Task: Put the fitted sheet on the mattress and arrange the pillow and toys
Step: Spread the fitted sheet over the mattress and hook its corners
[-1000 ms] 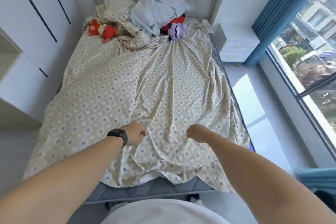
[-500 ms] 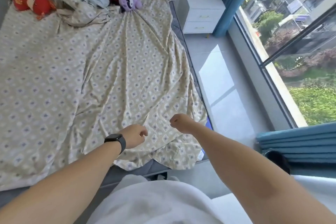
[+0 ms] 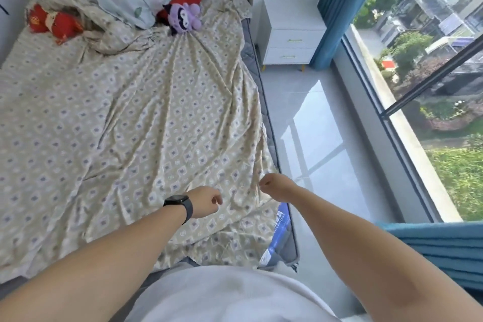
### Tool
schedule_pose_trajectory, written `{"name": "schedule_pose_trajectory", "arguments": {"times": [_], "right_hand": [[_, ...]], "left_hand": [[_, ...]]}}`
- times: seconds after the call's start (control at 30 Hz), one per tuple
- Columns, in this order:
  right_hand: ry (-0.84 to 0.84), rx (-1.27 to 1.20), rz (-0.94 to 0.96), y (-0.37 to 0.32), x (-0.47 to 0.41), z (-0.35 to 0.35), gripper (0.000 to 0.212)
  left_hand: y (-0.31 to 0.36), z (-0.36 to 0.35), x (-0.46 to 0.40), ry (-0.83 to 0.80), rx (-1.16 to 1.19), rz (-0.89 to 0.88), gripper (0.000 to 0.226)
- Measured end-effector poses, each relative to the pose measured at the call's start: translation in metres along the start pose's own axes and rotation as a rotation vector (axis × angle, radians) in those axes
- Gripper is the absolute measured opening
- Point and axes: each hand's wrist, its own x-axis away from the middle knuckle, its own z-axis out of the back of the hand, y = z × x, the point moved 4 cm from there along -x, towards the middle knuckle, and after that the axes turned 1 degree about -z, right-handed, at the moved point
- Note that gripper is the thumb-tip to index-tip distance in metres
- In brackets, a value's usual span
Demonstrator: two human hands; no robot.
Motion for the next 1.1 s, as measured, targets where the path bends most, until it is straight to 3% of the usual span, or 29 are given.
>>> {"name": "schedule_pose_trajectory", "arguments": {"times": [0.13,0.23,0.3,0.43,0.7,0.87,1.1], "right_hand": [[-0.082,0.131,0.101,0.043,-0.017,0.037,0.036],[-0.149,0.246,0.158,0.079,-0.024,0.068,0.027],[-0.161,0.3,0.208,0.094,-0.029,0.093,0.017],[-0.128,0.296,0.282,0.102,-0.043,0.118,0.028],[-0.194,0.384,0.341,0.117,-0.058,0.107,0.031],[-0.379,0.666,0.458,0.105,-0.087,0.087,0.031],[-0.492,0.978,0.722,0.069,-0.139,0.074,0.041]], "left_hand": [[0.041,-0.021,-0.024,0.095,0.155,0.179,0.023],[0.093,-0.047,-0.032,0.181,0.306,0.25,0.017],[0.13,-0.067,-0.04,0.197,0.376,0.248,0.016],[0.179,-0.082,-0.049,0.171,0.39,0.215,0.022],[0.165,-0.069,-0.062,0.312,0.462,0.323,0.018],[0.166,-0.104,-0.074,0.353,0.588,0.493,0.019],[0.183,-0.147,-0.103,0.449,0.815,0.773,0.021]]}}
